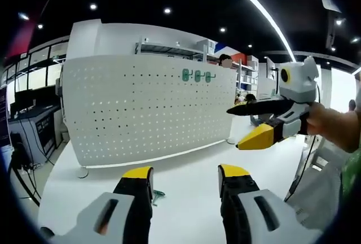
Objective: Insert the hook assembly into the mounting plate slot until the hook locks in place.
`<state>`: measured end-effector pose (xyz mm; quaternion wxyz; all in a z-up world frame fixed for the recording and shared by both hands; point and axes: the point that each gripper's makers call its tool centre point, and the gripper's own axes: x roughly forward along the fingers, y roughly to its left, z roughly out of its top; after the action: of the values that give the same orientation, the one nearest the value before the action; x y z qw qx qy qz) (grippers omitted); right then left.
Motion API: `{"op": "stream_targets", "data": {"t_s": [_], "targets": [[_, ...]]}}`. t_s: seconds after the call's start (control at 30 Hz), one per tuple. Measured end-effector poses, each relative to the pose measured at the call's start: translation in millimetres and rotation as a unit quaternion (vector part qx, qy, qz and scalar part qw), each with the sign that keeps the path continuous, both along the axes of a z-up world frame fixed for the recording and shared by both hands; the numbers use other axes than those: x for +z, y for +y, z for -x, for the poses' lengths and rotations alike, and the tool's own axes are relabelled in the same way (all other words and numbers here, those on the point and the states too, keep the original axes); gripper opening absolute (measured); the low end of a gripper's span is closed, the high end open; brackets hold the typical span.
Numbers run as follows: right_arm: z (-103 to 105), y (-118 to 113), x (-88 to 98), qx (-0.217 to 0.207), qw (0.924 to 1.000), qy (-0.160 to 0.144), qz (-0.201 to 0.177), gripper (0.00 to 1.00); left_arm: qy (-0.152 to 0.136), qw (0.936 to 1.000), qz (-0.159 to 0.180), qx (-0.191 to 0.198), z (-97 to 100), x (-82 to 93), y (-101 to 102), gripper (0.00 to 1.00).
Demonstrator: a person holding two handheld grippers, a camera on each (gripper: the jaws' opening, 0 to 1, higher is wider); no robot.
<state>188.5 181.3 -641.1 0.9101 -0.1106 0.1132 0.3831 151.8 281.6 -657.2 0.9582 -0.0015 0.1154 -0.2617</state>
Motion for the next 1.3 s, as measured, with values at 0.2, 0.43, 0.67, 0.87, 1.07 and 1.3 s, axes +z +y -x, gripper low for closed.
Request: {"op": "stream_targets", "data": {"t_s": [0.2,0.43,0.67,0.87,1.07,1.3], "targets": [[-9.3,9.8,-22.0,0.012,0.9997,0.023,-0.001,0.67,0.001,1.0,-0.001,0.004,2.4,0.2,3.5,0.47],[-16.3,24.0,-45.8,0.029,0.9985,0.046,0.001,0.6,0.005,0.9999,0.0,0.012,3.4,-2.2,7.5,0.46],[-28.3,33.4,-76.2,0.033,0.9971,0.066,0.016,0.48,0.008,0.9998,-0.001,0.015,3.2,-4.2,9.7,0.46],[-35.3,43.3,-103.2,0.041,0.9953,0.082,0.032,0.35,0.012,0.9998,-0.001,0.015,4.1,-5.9,9.0,0.45],[-41.7,57.1,-121.1,0.05,0.9938,0.091,0.04,0.3,0.016,0.9997,-0.002,0.019,3.4,-9.0,10.4,0.45],[-49.9,65.6,-142.9,0.055,0.992,0.101,0.051,0.19,0.023,0.9995,-0.006,0.019,1.8,-13.6,10.2,0.45]]}}
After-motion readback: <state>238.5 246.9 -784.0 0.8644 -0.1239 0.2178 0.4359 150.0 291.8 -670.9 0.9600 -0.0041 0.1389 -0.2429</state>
